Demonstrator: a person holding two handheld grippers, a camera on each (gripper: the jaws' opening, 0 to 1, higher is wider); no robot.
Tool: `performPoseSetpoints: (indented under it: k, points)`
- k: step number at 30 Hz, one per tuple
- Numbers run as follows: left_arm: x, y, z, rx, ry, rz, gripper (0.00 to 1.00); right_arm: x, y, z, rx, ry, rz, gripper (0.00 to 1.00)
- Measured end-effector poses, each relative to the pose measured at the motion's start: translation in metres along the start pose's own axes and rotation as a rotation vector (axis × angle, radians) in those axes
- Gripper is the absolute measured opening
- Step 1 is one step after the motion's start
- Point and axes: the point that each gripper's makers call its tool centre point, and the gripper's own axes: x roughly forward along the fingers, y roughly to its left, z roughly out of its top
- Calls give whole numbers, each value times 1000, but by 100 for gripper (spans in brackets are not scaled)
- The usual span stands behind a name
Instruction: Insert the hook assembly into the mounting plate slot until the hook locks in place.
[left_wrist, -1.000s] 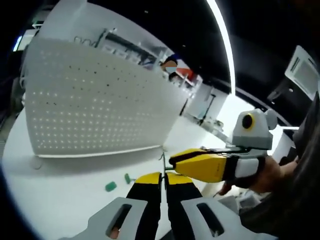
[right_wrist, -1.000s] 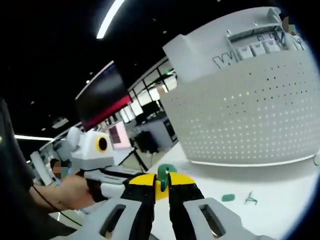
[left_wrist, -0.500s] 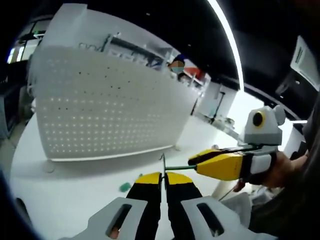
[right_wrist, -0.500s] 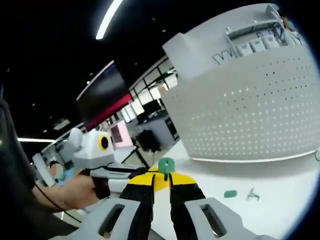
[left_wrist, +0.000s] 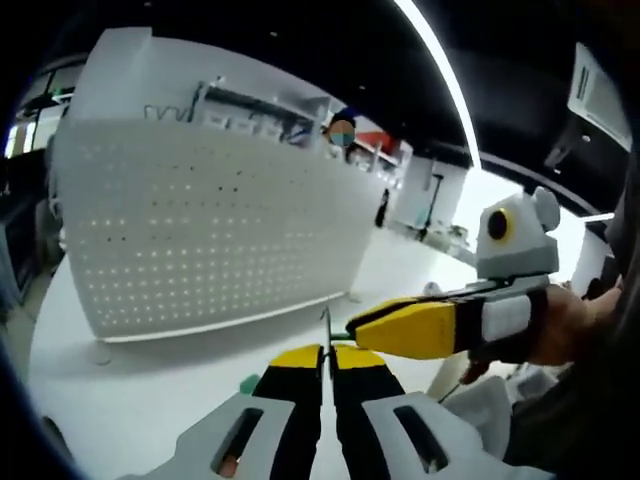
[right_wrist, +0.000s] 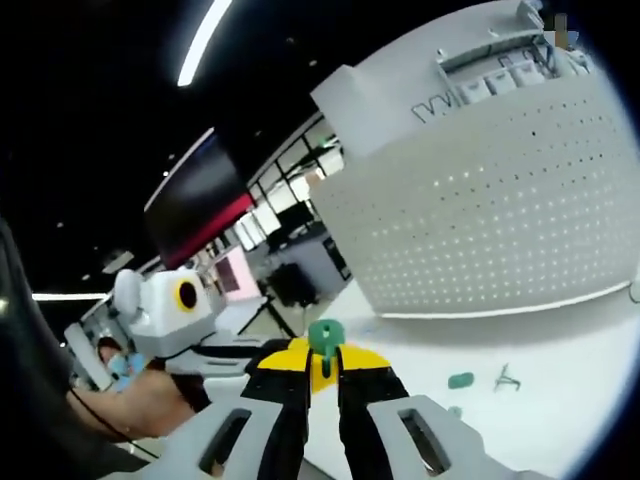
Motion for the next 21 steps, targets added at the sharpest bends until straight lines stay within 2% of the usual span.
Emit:
performPoseSetpoints:
  k: [4, 10, 16, 18, 21]
  points:
    - [0, -1, 4, 2, -19, 6, 2, -1, -3, 4, 24, -22, -9, 7]
    - [0, -1, 9, -12, -50, 13, 2, 0, 0, 7, 128, -59, 11, 5]
    - [-2, 0, 11, -18, -60, 21, 2, 2, 2, 9, 134, -64, 20, 3]
    - [-3, 1, 12, -6, -61, 26, 2, 2, 2, 9, 160, -65, 23, 3]
    - [-4, -1, 13, 24, -65, 23, 2, 2, 0, 9, 147, -63, 10, 1]
